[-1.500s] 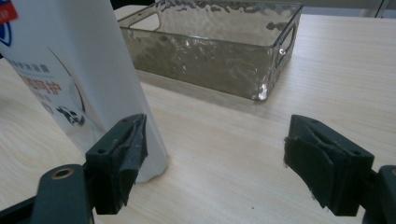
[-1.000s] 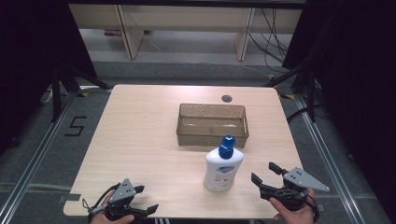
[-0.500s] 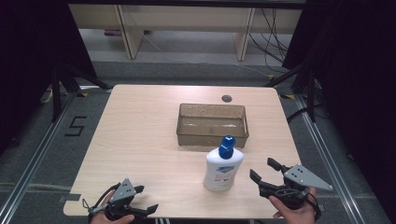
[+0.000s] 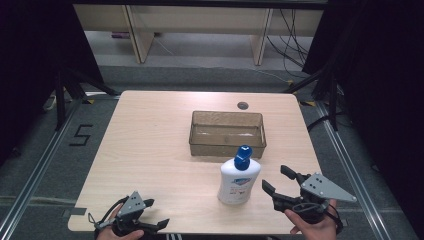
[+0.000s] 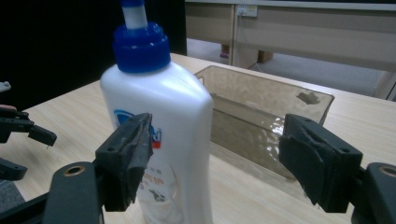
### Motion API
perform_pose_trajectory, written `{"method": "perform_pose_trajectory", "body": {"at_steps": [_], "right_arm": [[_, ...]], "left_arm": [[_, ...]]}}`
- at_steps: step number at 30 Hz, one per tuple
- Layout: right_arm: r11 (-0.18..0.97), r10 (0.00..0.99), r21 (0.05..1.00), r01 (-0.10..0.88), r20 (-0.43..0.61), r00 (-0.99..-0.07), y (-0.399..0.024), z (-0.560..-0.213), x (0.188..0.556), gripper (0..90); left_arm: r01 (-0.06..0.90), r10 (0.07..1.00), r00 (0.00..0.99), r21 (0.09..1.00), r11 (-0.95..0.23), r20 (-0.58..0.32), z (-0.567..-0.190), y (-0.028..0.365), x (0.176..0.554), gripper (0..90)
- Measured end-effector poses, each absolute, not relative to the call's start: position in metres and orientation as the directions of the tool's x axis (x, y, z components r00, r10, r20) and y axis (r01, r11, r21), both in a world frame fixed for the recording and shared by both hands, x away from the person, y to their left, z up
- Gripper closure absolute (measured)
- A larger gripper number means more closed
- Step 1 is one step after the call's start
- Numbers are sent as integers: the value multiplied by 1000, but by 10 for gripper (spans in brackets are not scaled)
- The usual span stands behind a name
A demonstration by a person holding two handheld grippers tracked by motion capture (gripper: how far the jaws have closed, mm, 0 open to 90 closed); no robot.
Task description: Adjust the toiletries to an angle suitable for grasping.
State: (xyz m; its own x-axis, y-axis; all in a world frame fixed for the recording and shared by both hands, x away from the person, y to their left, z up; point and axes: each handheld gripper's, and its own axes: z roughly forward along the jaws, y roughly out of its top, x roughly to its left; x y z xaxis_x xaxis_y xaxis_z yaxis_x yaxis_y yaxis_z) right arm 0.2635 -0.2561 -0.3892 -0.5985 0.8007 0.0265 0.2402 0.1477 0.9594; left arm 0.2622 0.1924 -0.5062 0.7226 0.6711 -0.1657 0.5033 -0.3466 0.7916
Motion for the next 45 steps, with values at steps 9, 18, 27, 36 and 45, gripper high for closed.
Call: {"method": "perform_pose_trajectory", "body": {"at_steps": [9,18,27,36,45], "right_arm": [[141,777,957,253,51,-627,-245,-380,262,271],[117,761,956,268,87,-642,-238,-373,265,283],[127,759,960,247,66,-647,-235,-366,267,284],[131,743,962,241,66,-666,-225,-363,273,284],[144,721,963,228,56,-691,-214,-357,278,285]], "left_arm": [[506,669,722,795,-335,-177,-506,191,261,152],[513,673,718,790,-337,-179,-506,191,261,152],[517,669,721,783,-345,-181,-506,191,261,152],[517,670,721,780,-352,-176,-506,193,263,152],[518,668,722,780,-350,-180,-507,191,263,152]]}}
